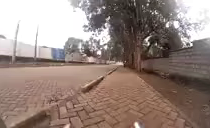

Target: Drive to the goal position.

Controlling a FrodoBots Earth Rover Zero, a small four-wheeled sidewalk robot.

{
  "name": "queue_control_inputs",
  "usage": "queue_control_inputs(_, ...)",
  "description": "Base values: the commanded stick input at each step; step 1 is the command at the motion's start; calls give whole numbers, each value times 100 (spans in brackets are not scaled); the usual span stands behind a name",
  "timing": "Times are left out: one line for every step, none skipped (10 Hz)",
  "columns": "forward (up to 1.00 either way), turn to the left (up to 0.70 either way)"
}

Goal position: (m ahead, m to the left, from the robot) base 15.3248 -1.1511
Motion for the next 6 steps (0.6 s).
queue_control_inputs(50, -50)
queue_control_inputs(50, -22)
queue_control_inputs(50, 8)
queue_control_inputs(50, 6)
queue_control_inputs(50, 5)
queue_control_inputs(50, 3)
